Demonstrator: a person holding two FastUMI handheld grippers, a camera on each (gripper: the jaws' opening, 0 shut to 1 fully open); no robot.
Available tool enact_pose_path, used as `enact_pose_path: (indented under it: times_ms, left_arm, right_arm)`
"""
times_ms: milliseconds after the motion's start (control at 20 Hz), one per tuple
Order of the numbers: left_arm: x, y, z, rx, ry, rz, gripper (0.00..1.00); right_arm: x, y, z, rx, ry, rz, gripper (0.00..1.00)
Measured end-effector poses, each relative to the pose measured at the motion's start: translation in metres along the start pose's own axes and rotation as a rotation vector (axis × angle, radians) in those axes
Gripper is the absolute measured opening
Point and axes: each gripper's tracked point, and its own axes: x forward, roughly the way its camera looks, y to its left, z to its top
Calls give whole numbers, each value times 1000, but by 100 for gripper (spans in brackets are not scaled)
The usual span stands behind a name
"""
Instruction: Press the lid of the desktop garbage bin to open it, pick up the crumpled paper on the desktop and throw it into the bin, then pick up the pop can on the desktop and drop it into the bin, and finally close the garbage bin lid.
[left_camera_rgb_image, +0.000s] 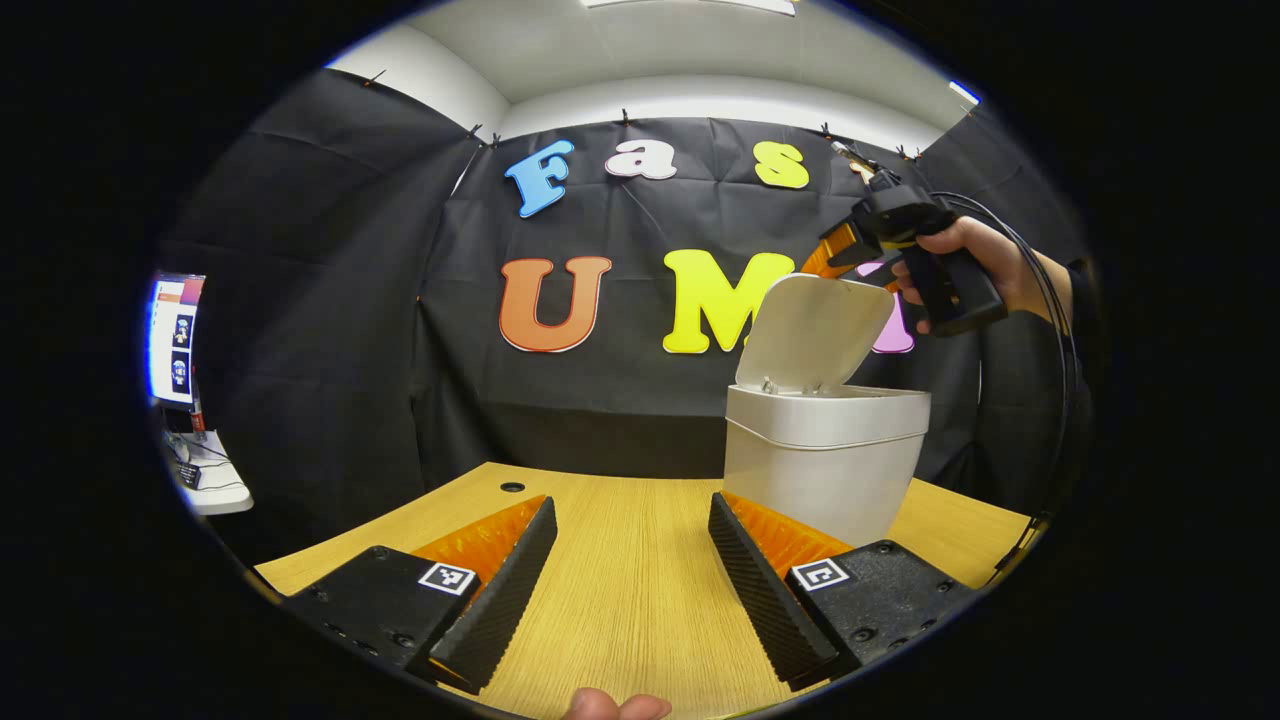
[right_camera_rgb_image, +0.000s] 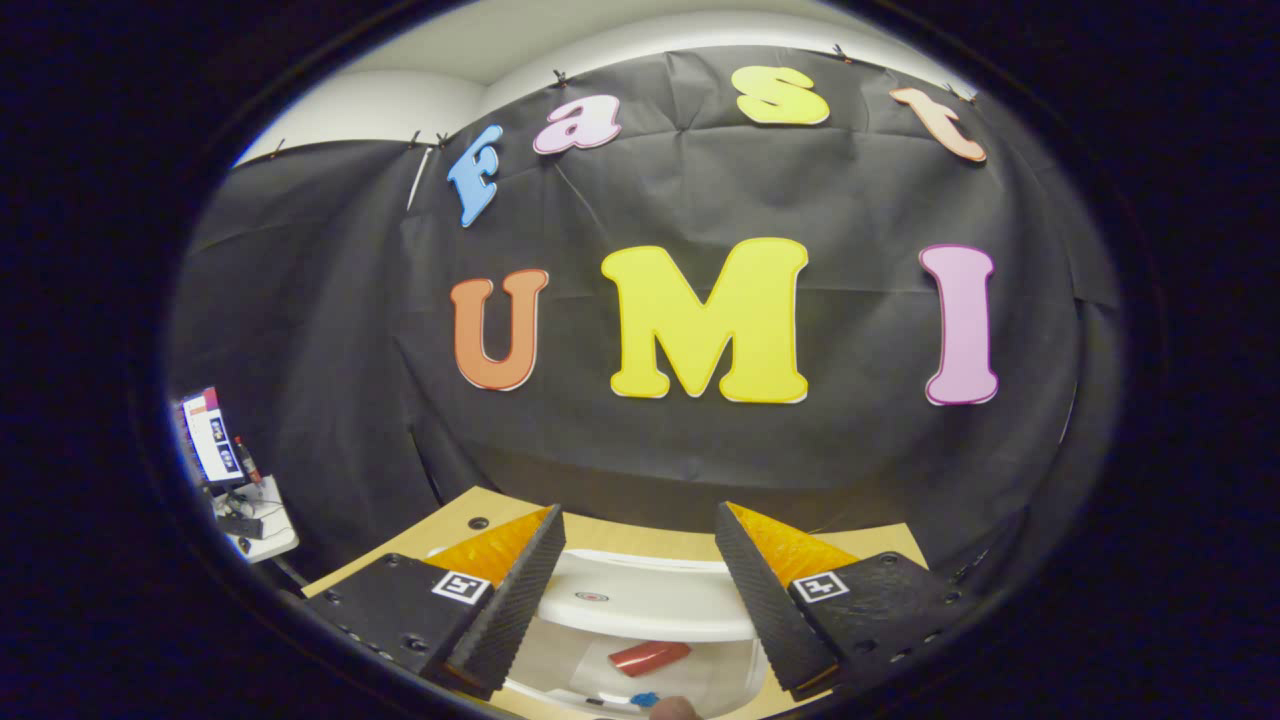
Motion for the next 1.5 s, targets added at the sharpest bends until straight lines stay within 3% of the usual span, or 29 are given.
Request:
enact_pose_path:
  times_ms: [450, 700, 1250, 1500]
  left_arm:
    - [-6, -9, 7, 0, -24, -18, 98]
    - [-4, -10, 3, -21, -13, -25, 98]
    - [0, -21, -6, -8, 11, -43, 98]
    - [1, -27, -12, -9, 31, -67, 98]
  right_arm:
    - [-22, 0, -69, -52, -13, -30, 94]
    - [-20, -3, -107, 21, 26, -28, 95]
    - [-26, 0, -124, -78, -23, -82, 97]
    - [-25, 0, -132, -78, -47, -40, 99]
